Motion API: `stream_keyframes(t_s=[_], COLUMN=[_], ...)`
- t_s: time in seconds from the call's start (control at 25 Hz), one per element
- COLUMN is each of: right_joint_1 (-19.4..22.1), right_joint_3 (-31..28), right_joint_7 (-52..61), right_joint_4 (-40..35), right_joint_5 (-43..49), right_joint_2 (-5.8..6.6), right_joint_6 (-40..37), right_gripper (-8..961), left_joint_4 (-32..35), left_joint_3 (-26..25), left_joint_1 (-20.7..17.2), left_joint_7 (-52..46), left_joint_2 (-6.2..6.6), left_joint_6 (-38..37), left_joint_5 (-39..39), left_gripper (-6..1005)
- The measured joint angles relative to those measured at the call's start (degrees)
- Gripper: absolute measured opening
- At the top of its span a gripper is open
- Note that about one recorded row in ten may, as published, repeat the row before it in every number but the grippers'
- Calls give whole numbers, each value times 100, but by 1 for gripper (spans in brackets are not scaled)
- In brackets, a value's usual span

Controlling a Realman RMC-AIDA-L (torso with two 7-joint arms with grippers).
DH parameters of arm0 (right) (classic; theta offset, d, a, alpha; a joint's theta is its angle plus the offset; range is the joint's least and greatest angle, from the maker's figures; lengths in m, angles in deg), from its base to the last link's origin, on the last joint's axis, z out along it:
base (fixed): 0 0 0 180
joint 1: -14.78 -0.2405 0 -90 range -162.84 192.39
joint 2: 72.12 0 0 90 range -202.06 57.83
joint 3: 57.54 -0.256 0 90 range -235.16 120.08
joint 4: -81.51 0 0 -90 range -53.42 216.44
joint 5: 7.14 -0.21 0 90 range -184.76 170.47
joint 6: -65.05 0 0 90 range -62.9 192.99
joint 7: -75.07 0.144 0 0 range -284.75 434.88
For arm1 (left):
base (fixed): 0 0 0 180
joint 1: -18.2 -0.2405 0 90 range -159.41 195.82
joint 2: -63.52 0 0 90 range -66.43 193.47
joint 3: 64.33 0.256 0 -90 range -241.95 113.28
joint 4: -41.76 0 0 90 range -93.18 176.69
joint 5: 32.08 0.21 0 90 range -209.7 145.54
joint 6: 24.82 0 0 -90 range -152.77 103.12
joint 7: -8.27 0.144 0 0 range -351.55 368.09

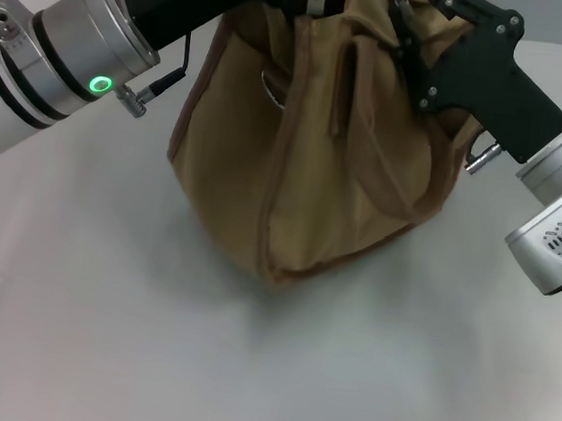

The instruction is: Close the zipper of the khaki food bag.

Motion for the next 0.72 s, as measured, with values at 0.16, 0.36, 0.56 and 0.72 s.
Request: stream_keyframes(t_s=[0.16,0.36,0.56,0.72], right_joint_1=[-1,-132,-210,-217], right_joint_3=[-22,-42,-3,-58], right_joint_7=[1,3,3,3], right_joint_4=[3,76,202,222], right_joint_5=[10,-3,12,2], right_joint_2=[0,0,0,0], right_joint_6=[33,71,82,93], right_gripper=[329,340,347,341], left_joint_4=[-2,-40,-81,-86], left_joint_3=[7,26,25,19], left_joint_1=[4,11,22,22], left_joint_7=[5,24,41,42], left_joint_2=[0,0,0,0], left_joint_6=[11,14,26,29], left_joint_5=[-3,-9,-9,-9], left_gripper=[63,65,66,67])
